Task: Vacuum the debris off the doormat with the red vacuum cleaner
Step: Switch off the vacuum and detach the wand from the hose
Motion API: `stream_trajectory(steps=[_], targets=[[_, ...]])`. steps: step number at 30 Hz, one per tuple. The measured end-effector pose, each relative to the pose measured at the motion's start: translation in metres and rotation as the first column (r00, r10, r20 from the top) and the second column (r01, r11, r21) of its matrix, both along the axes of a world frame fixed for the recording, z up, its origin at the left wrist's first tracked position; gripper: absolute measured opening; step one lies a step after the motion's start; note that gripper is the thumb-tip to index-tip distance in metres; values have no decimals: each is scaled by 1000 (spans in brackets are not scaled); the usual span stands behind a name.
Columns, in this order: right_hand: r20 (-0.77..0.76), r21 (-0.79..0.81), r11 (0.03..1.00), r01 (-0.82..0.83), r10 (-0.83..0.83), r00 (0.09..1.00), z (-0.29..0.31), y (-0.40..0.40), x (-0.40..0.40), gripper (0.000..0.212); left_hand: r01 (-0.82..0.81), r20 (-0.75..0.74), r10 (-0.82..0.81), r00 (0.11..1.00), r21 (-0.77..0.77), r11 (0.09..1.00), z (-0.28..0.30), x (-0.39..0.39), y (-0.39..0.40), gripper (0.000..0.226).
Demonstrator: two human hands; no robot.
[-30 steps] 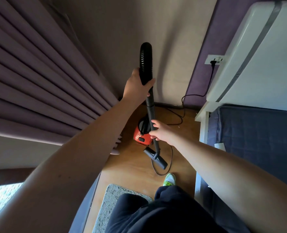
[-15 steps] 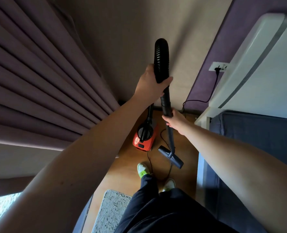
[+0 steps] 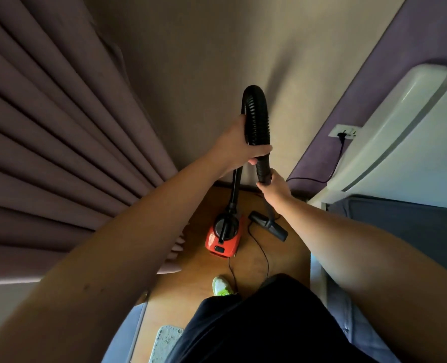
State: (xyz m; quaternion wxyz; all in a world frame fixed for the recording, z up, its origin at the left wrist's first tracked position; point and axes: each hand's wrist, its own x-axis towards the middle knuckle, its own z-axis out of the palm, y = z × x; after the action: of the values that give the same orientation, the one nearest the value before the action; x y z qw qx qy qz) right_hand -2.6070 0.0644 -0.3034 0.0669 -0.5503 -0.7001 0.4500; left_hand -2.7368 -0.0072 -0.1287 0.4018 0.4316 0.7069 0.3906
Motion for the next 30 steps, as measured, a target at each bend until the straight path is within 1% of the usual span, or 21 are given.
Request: stream_trajectory(steps=[2, 5, 7, 10, 14, 17, 19, 23, 26, 30], targets=[[-17, -43, 999, 8, -8, 1000, 1, 6, -9, 41, -15, -38, 14, 999, -5, 1000, -5, -4, 4, 69], [-49, -118, 993, -3, -3, 999, 4, 19, -20, 42, -16, -217, 18, 976, 8, 1000, -16, -8, 14, 69], [-49, -139, 989, -39, 32, 998, 4, 29, -26, 41, -14, -294, 18, 956, 16, 1000, -21, -8, 21, 70], [-57, -182, 979, -95, 86, 995, -1, 49, -33, 39, -5, -276, 4, 961, -4, 1000, -30, -7, 34, 64], [-141, -268, 946, -183, 150, 979, 1, 73, -40, 33, -47, -262, 30, 965, -57, 997, -45, -1, 49, 61], [-174, -346, 918, -193, 139, 975, 8, 85, -35, 40, -94, -265, 70, 962, -80, 992, -54, 8, 65, 55], [-182, -376, 899, -226, 167, 969, 11, 96, -27, 45, -109, -287, 76, 955, -99, 989, -61, 12, 80, 54], [-225, -448, 839, -308, 227, 948, 15, 125, -7, 45, -169, -333, 108, 937, -160, 972, -72, 14, 112, 56], [-253, -494, 799, -343, 245, 936, 15, 147, 5, 50, -188, -364, 110, 925, -186, 964, -72, 16, 136, 60], [-263, -506, 795, -334, 227, 938, 15, 168, 25, 58, -172, -359, 82, 930, -226, 959, -69, 24, 161, 61]])
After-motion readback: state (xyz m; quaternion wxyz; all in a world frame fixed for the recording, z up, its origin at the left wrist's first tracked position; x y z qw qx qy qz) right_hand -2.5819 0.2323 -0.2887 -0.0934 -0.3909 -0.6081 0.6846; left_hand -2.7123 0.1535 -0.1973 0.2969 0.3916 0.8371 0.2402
